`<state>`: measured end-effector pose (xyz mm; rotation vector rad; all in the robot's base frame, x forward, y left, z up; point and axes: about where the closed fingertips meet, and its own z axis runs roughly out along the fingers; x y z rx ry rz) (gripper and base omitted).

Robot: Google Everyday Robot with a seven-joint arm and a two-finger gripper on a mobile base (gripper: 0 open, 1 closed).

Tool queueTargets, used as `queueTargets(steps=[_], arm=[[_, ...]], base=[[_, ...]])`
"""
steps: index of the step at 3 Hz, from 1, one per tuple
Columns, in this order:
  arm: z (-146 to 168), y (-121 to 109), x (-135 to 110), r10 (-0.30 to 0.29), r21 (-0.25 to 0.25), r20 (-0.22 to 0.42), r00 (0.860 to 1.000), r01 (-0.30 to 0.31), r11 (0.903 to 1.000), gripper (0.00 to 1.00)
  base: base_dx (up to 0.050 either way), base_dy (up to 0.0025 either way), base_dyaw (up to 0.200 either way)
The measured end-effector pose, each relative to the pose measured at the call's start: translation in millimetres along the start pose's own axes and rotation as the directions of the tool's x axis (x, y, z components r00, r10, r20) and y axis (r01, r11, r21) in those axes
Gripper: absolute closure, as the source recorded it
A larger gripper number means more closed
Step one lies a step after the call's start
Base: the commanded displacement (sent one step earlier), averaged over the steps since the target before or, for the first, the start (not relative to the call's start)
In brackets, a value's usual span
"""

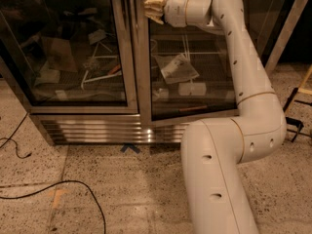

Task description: Pick orange can from top drawer and place on counter

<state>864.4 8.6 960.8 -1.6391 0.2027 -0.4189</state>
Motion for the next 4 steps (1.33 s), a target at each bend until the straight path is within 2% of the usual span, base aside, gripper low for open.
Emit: queueTargets(steps=[1, 2, 3, 4], arm=[[0.1, 1.3, -5.5, 0.0, 0.0, -0.002, 1.0, 0.0, 1.0, 0.5], [0.4, 3.2, -8.0, 0.0, 0.001, -0.004, 1.0, 0.0, 1.0, 0.27], [1.0, 4.4, 0.8, 0.0, 0.001, -0.004, 1.0, 0.0, 1.0, 0.04], [0.5, 8.5, -6.6, 0.0, 0.001, -0.005, 1.0, 0.0, 1.0, 0.0]], base=[[0.0, 0.0, 0.0], [0.0, 0.0, 0.0], [0.0, 0.0, 0.0], [0.0, 0.0, 0.0]])
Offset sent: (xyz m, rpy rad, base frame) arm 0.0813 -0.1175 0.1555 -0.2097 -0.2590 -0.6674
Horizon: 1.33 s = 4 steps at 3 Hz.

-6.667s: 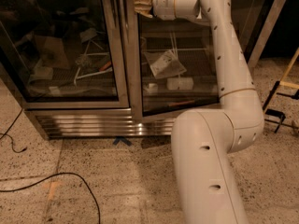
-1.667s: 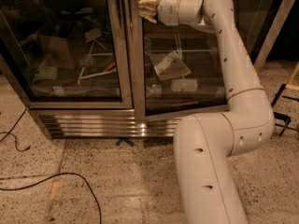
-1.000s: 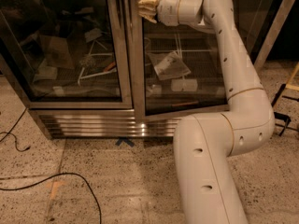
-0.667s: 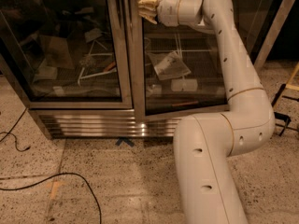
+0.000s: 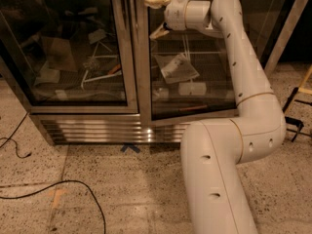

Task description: Pick orange can from top drawer and place on counter

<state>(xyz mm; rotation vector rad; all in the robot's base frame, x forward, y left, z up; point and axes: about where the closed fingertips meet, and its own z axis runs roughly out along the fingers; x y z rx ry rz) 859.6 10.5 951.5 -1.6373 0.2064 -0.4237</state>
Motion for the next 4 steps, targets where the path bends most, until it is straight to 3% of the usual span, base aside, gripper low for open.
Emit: queueTargets(steps=[4], arm=[[1.3, 8.2, 3.5, 0.0, 0.0, -0.003, 1.0, 0.0, 1.0, 0.0]], base=[[0.0, 0.0, 0.0]])
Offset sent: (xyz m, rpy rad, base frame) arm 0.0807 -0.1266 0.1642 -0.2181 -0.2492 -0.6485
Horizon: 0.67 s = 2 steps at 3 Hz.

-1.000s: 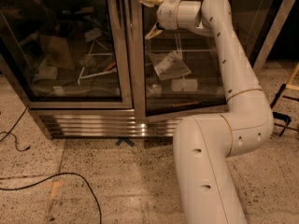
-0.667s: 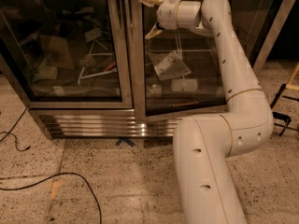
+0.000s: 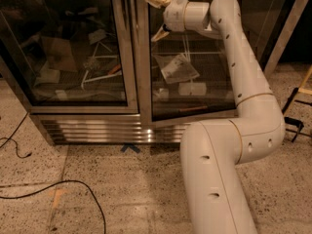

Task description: Pick orange can from top drawer and place on counter

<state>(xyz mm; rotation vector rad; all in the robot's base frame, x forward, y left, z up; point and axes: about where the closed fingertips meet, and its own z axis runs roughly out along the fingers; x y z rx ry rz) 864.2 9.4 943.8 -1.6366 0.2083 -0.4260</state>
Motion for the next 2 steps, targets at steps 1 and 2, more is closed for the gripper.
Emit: queueTargets(steps=[1, 2], arm=[[0.2, 1.7, -1.1, 0.0, 0.0, -0.001, 1.0, 0.0, 1.0, 0.0], [1.0, 2.3, 3.4, 0.0, 0.0, -0.001, 1.0, 0.0, 1.0, 0.0]], base=[[0.0, 0.0, 0.0], [0.0, 0.0, 0.0]])
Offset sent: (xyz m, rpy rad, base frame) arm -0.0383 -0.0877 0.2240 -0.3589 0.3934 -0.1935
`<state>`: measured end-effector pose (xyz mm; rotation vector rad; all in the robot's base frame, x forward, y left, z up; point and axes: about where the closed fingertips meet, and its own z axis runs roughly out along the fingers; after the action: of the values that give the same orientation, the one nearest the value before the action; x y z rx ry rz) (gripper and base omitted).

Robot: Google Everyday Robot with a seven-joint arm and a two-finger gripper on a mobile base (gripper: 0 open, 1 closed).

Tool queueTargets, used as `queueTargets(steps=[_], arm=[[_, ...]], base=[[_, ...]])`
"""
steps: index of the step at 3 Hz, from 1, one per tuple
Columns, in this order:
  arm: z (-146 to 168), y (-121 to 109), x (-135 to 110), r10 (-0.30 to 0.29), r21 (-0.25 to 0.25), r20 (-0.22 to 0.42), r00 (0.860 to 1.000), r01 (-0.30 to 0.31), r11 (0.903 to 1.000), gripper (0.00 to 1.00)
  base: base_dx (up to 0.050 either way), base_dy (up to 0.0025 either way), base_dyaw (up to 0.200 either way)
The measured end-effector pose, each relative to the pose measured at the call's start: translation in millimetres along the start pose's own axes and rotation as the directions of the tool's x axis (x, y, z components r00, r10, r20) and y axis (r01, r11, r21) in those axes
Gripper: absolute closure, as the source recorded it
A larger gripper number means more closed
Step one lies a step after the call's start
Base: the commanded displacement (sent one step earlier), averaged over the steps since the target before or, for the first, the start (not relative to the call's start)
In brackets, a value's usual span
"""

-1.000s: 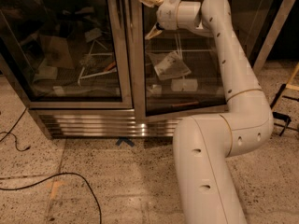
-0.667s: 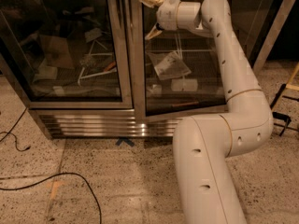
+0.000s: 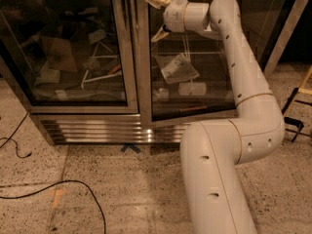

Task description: Pick orange can from top drawer and place on counter

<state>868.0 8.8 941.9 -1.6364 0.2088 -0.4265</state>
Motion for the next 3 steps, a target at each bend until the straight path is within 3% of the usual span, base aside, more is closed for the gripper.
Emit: queueTargets(steps=[1, 2, 3], arm=[[-4.6, 2.4, -4.4, 0.001, -0.019, -0.001, 1.0, -0.001, 0.9998, 0.0], [-13.0, 3.1, -6.9, 0.006, -0.092, 0.009, 1.0, -0.005, 0.9957, 0.0], [-19.7, 3.7, -14.9, 0.016, -0.168, 0.019, 1.0, -0.013, 0.9858, 0.0]], base=[[0.0, 0.0, 0.0], [0.0, 0.0, 0.0], [0.0, 0.0, 0.0]])
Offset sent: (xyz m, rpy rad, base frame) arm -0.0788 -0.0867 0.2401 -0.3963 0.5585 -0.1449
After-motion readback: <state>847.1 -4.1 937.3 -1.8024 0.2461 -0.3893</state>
